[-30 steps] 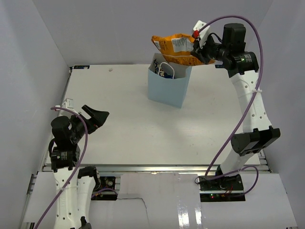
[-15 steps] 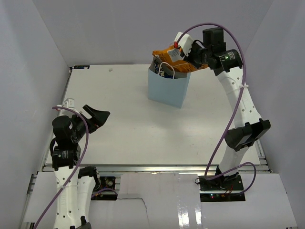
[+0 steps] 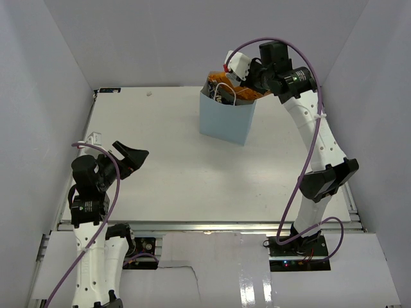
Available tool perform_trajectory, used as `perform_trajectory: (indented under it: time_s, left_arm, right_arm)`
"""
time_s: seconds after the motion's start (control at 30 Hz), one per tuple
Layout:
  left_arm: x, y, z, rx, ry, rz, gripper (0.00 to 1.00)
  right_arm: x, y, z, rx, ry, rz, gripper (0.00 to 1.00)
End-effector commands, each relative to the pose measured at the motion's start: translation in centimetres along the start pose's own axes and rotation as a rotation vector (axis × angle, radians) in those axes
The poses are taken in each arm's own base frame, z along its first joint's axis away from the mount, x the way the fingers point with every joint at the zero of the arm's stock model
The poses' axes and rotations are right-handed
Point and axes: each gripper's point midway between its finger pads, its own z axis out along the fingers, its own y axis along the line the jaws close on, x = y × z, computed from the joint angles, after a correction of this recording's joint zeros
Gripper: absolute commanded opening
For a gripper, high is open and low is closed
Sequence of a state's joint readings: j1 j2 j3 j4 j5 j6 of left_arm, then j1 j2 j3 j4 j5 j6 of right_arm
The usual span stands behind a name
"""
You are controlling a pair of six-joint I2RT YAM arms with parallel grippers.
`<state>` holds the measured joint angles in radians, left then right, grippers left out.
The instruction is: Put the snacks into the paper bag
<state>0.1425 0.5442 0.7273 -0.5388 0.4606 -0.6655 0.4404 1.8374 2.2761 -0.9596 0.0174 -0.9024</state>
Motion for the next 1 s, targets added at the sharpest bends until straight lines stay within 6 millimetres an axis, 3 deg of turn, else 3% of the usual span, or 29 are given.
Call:
perform_trajectory:
  time_s: [0.0, 0.13, 0.23, 0.53, 0.77, 0.9, 0.97]
  left_arm:
    - [0.0, -0.2, 0.2, 0.020, 0.001, 0.014, 0.98]
    - [0.1, -0.1, 0.3, 0.023, 0.004, 0.011, 0.98]
    - [0.1, -0.2, 0.5, 0.029, 0.009, 0.009, 0.98]
    - [0.3, -0.5, 0.2, 0.047, 0.014, 0.009, 0.98]
    - [0.3, -0.8, -0.1, 0.052, 0.010, 0.009, 0.98]
    - [0.3, -0.8, -0.1, 0.054, 0.015, 0.006, 0.98]
    - [0.2, -1.0, -0.1, 0.058, 0.015, 0.006, 0.98]
  right_arm:
    - [-0.7, -1.8, -2.3, 0.083, 0.015, -0.052, 0.08]
    - [-0.7, -0.9, -2.3, 0.061, 0.030, -0.094, 0.08]
    - [-0.8, -0.2, -1.2, 0.030, 0.039, -0.126, 0.08]
    - [-0.2, 4.2, 5.1, -0.114, 0.114, -0.207, 0.08]
    - [0.4, 8.1, 7.5, -0.277, 0.093, -0.231, 0.08]
    - [0.2, 9.6, 8.4, -0.336, 0.058, -0.220, 0.14]
    - [-0.6, 9.2, 8.6, -0.316, 0.029, -0.209, 0.26]
